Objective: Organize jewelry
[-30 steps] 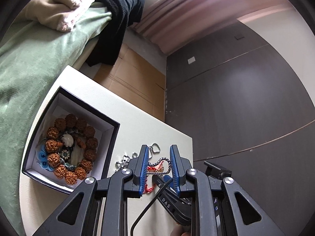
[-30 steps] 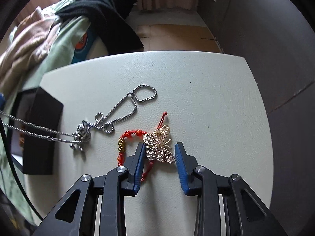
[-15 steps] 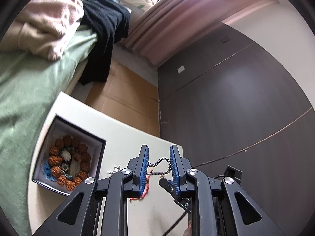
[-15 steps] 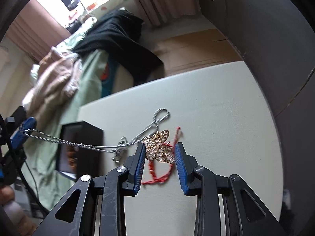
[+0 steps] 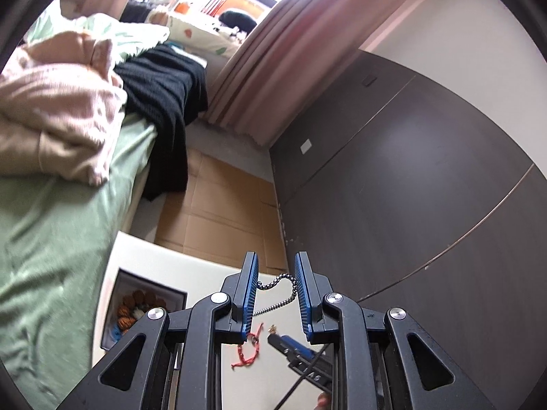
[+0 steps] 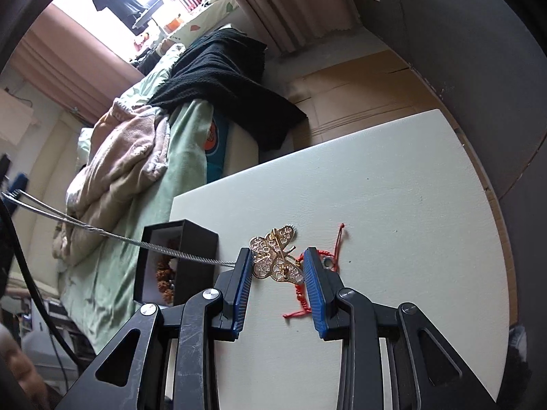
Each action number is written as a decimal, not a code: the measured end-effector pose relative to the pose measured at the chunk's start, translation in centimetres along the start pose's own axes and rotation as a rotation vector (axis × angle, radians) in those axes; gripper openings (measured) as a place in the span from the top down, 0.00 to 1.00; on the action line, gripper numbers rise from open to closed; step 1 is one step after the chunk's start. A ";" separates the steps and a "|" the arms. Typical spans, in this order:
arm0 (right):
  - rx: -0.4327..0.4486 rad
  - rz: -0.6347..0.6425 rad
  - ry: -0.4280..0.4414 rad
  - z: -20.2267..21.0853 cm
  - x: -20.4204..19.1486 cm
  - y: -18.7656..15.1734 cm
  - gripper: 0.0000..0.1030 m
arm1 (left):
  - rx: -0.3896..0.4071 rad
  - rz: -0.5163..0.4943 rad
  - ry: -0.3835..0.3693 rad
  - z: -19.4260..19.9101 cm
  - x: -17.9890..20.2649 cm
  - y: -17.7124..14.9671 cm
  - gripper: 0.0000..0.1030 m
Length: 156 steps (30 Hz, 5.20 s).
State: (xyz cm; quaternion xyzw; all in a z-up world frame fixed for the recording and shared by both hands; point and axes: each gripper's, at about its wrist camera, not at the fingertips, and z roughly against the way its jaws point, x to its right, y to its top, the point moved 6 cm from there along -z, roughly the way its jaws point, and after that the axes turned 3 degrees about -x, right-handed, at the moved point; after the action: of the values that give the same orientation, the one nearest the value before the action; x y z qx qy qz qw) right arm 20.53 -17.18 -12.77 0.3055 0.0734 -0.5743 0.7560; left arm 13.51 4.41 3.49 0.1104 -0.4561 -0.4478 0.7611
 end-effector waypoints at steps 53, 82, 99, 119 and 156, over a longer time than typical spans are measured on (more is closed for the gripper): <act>-0.033 0.018 -0.015 -1.7 -1.7 -0.6 0.69 | 0.181 -0.098 0.082 9.8 3.4 7.7 0.78; -0.024 0.019 -0.012 -1.6 -2.4 -0.6 0.69 | 0.043 -0.009 0.131 2.5 -3.8 1.8 0.78; 0.001 0.024 -0.019 -1.7 -3.0 -0.3 0.69 | -0.045 0.191 0.160 -4.4 -11.8 -4.7 0.77; 0.081 0.086 0.189 -2.8 -10.9 -0.9 0.69 | 0.054 0.340 0.160 0.2 -17.8 -4.0 0.32; 0.042 -0.187 -0.077 2.5 5.0 -1.0 0.39 | -0.148 -0.033 0.169 -9.2 -6.1 -9.1 0.39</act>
State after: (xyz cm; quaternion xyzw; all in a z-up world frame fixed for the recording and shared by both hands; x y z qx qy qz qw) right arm 20.64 -22.87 -13.48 0.2906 0.0604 -0.6549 0.6949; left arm 14.40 1.76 -10.50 0.0988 -0.3541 -0.4820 0.7954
